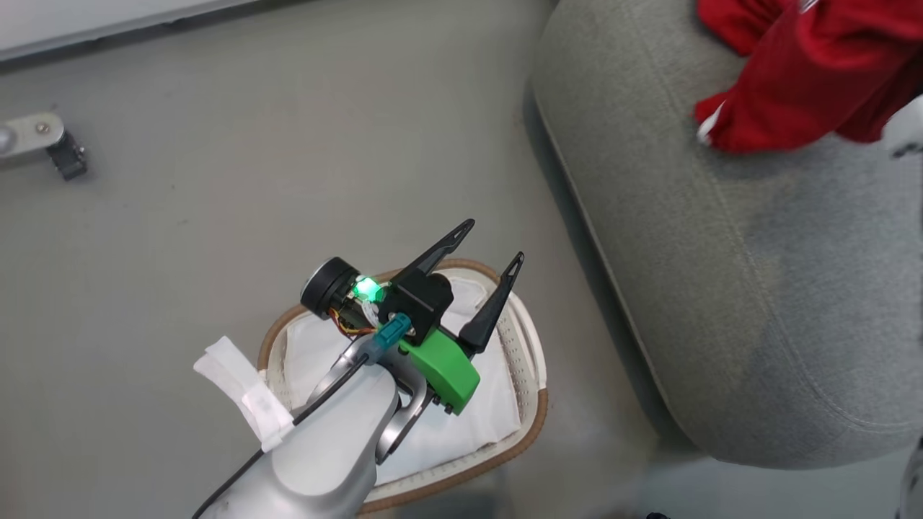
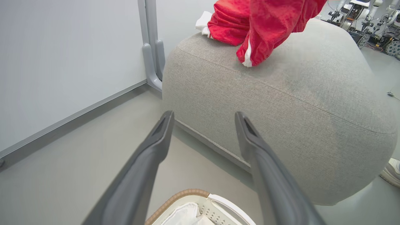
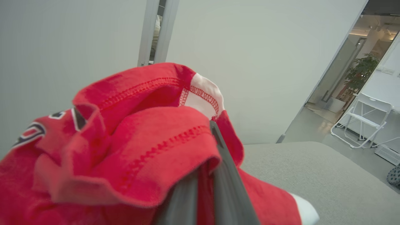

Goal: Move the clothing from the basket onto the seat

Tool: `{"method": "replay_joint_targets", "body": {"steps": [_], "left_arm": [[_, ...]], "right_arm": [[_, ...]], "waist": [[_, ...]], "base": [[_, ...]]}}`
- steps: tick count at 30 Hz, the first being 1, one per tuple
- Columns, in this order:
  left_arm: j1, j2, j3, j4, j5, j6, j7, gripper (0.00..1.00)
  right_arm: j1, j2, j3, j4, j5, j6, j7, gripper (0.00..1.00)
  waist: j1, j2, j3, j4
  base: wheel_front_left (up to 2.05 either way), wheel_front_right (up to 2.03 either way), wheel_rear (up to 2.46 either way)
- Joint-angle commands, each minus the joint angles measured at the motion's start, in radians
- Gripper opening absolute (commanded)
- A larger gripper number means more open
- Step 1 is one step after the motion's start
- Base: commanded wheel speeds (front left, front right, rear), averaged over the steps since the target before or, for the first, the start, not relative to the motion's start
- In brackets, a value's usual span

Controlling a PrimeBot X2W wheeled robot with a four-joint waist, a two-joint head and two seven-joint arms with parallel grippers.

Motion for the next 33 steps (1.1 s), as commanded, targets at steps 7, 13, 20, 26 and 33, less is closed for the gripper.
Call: {"method": "replay_joint_targets", "body": {"steps": [7,13,20,26,33], "left_arm": [[-0.059,-0.007,0.001,-0.007,0.032,-0.003,-0.001,1.00],[-0.097,-0.009,0.003,-0.024,0.047,-0.002,-0.001,1.00],[-0.116,-0.002,0.013,-0.039,0.054,0.004,-0.001,1.00],[-0.121,0.008,0.027,-0.039,0.053,0.009,-0.001,1.00],[-0.104,0.019,0.052,-0.045,0.035,0.013,-0.001,1.00]], "right_arm": [[-0.218,-0.183,-0.067,0.214,-0.069,-0.001,0.020,0.00],[-0.300,-0.291,-0.199,0.341,-0.151,-0.001,0.060,0.00],[-0.305,-0.286,-0.352,0.421,-0.250,-0.001,0.068,0.00],[-0.295,-0.237,-0.418,0.457,-0.334,-0.001,0.039,0.24],[-0.266,-0.159,-0.439,0.464,-0.357,-0.001,0.001,1.00]], "waist": [[0.0000,0.0114,0.134,0.122],[0.0000,0.0114,0.206,0.178],[0.0000,0.0114,0.255,0.197],[0.0000,0.0114,0.269,0.177],[0.0000,0.0114,0.243,0.128]], "base": [[0.00,0.00,0.00],[0.00,0.00,0.00],[0.00,0.00,0.00],[0.00,0.00,0.00],[0.00,0.00,0.00]]}}
